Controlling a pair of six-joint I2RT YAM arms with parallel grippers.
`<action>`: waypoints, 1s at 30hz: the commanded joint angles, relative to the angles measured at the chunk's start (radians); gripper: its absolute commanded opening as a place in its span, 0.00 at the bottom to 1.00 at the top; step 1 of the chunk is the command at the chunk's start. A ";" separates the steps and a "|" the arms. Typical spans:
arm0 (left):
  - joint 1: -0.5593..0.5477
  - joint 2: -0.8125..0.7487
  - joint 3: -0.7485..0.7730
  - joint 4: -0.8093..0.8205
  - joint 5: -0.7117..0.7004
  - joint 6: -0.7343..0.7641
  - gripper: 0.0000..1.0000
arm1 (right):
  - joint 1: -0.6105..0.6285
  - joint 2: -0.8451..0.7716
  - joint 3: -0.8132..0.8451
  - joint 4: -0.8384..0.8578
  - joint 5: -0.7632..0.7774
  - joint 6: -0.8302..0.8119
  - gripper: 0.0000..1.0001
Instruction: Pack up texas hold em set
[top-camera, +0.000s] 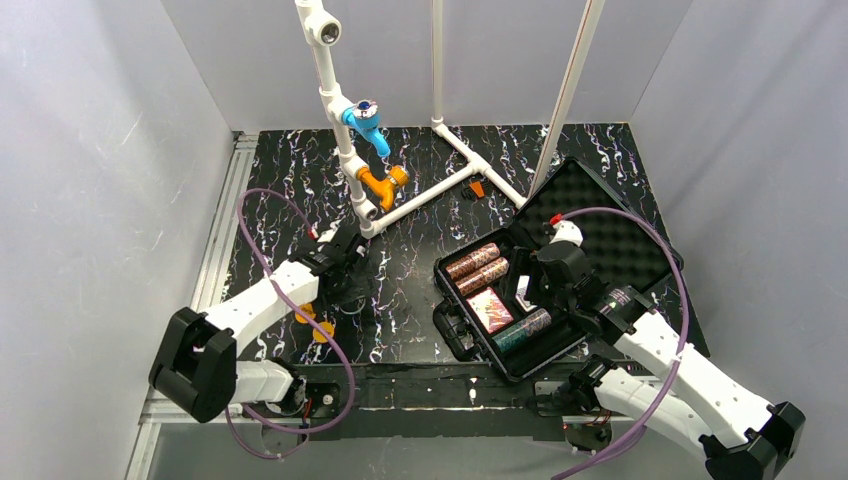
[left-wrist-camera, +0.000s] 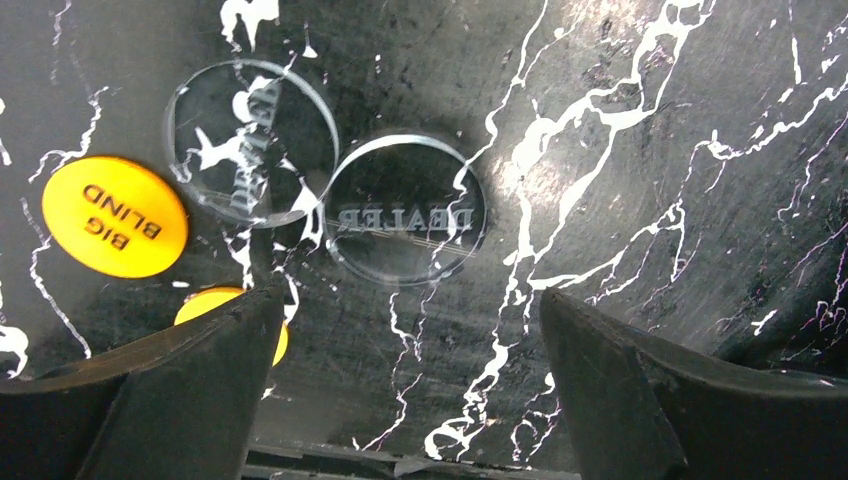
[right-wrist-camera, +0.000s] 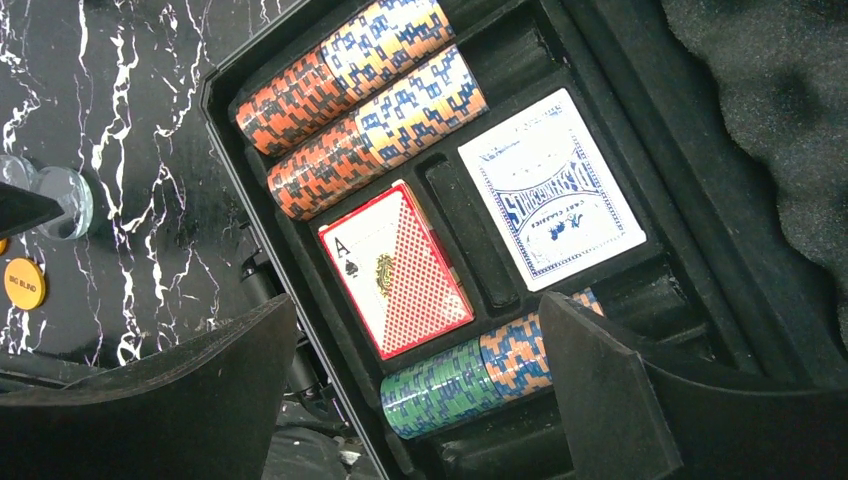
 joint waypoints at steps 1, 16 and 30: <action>0.007 0.030 0.015 0.051 0.010 0.004 0.99 | 0.002 -0.026 0.023 -0.024 0.011 0.001 0.98; 0.007 0.098 -0.022 0.094 -0.021 0.007 0.89 | 0.002 -0.024 0.018 -0.029 0.015 0.003 0.98; 0.007 0.132 -0.063 0.141 -0.024 0.008 0.82 | 0.002 -0.019 0.012 -0.029 0.017 0.004 0.98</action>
